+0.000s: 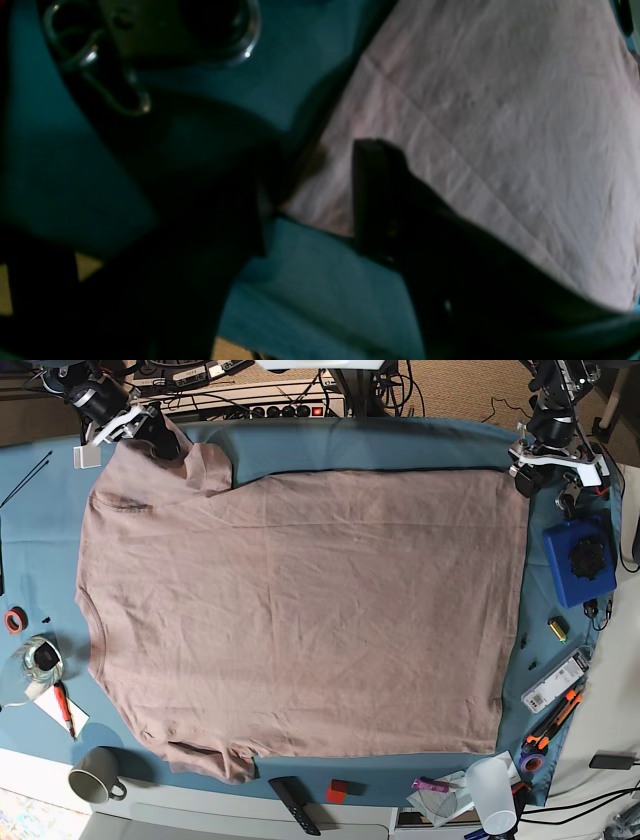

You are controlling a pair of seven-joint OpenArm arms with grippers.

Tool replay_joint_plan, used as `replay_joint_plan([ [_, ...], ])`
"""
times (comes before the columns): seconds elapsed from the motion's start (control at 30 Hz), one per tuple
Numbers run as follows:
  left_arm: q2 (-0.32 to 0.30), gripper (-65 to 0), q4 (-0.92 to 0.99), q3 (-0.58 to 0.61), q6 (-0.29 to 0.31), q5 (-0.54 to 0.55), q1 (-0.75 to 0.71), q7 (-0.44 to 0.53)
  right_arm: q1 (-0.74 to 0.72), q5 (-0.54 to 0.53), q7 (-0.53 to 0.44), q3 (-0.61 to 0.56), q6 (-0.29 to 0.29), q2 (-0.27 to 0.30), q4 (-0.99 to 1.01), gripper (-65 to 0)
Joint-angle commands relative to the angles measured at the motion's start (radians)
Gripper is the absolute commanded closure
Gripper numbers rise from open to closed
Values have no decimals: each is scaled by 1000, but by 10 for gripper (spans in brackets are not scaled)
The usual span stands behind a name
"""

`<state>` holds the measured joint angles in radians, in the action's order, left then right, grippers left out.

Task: Fold the T-shirt properly
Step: 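Grasp the shirt's shoulder edges with both grippers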

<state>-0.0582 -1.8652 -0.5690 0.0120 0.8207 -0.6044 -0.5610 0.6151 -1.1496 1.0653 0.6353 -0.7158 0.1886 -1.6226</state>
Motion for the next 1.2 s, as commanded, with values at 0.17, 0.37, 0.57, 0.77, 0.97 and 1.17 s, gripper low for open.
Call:
replay_joint_plan([
  [0.17,-6,-230,-10,7,70,-68,-2,-12,14,73,52,2,18,8,0,-292],
  [0.37,-6,-230,-10,129,79,-95,0,-15,14,73,52,2,18,8,0,-292],
  [0.57,-6,-229,-11,172,-12,-171,9,42,14,73,52,2,18,8,0,-292],
  [0.77,-6,-175,-11,160,-41,-171,10,50,14,72,13,2,18,8,0,-245],
  [0.97,-6,-130,-10,160,-38,-171,23,57,13,73,-5,2,18,8,0,-122],
  [1.17,-6,0,-10,160,-38,-215,23,57,14,74,5,2,18,8,0,0],
])
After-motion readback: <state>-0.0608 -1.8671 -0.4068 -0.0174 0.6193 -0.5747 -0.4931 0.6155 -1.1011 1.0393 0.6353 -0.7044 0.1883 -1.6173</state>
